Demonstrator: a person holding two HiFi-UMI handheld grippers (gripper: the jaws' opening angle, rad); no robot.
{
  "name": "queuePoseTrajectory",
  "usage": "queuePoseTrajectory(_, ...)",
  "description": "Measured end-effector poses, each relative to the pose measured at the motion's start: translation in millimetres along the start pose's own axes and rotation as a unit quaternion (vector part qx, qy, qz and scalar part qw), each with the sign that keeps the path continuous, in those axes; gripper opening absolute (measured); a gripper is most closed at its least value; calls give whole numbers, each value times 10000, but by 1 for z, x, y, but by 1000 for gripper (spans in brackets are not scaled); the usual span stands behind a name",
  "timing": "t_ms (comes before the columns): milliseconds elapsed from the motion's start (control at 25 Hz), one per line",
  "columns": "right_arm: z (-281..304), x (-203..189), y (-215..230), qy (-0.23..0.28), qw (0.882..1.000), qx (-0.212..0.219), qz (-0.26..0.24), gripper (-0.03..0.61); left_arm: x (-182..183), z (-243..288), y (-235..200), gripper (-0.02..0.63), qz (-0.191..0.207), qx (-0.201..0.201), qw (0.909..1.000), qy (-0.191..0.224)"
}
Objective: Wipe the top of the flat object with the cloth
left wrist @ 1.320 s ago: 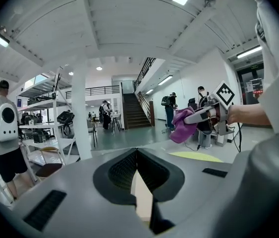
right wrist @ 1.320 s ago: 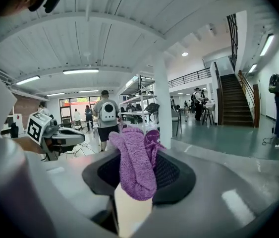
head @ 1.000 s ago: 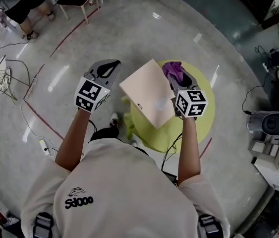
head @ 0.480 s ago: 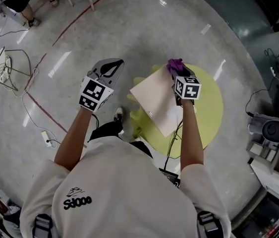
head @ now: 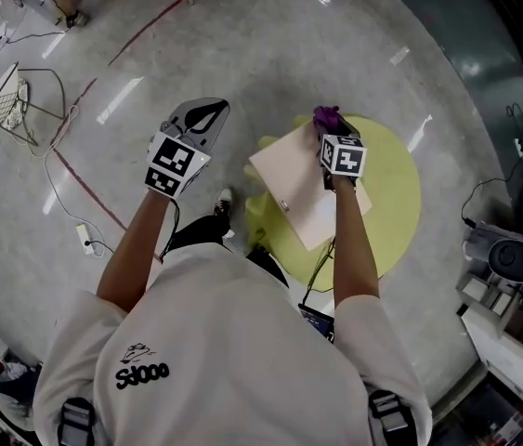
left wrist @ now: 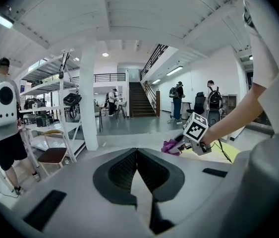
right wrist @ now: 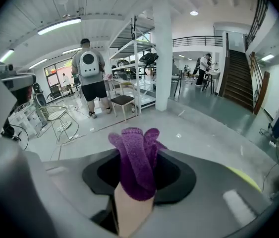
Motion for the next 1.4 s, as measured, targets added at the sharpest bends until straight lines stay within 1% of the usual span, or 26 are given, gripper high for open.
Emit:
queuePoseTrajectory(160, -12, -6, -19, 9, 9989, 359, -301, 161, 5, -7, 21, 6, 66, -46, 10000, 38)
queuePoseTrajectory(280, -22, -15, -43, -24, 9951, 762, -634, 161, 1, -17, 35, 6, 25, -33, 10000, 59)
queuePoseTrajectory(360, -28, -21, -63, -58, 9900, 1100, -880, 161, -1, -24, 43, 6, -15, 45, 10000, 31)
queuePoseTrajectory(440, -36, -26, -81, -74, 9848, 1419, -996, 161, -4, -30, 51, 6, -96, 168, 9998, -2)
queuePoseTrajectory(560, -48, -32, -109, -120, 9737, 1893, -1259, 161, -11, -43, 60, 6, -254, 427, 9987, -87)
queuePoseTrajectory(680, -56, -39, -136, -171, 9633, 2330, -1323, 161, -19, -56, 66, 6, -419, 698, 9966, -150)
queuePoseTrajectory(800, -62, -46, -156, -223, 9539, 2657, -1377, 161, -23, -64, 73, 6, -508, 870, 9947, -182)
queuePoseTrajectory(920, -68, -49, -170, -230, 9464, 2877, -1448, 161, -23, -70, 80, 6, -533, 983, 9935, -213)
queuePoseTrajectory(1040, -72, -50, -168, -200, 9464, 2890, -1427, 161, -22, -74, 85, 6, -533, 1040, 9929, -215)
queuePoseTrajectory(1160, -74, -47, -145, -191, 9517, 2740, -1374, 161, -21, -74, 88, 6, -524, 1068, 9927, -204)
queuePoseTrajectory(1240, -71, -46, -117, -158, 9596, 2481, -1316, 162, -22, -71, 90, 6, -523, 1052, 9928, -215)
queuePoseTrajectory(1400, -61, -38, -56, -65, 9769, 1761, -1211, 161, -20, -66, 95, 6, -502, 983, 9937, -199)
Point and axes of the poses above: the fingertips, and each gripper's own axes: z forward along the fingers, y to its right, x out of its top, the point moved 8 cm from there along -z, backward along the fingers, and after that the axes turned 15 degrees about y, right-handed, at the moved point
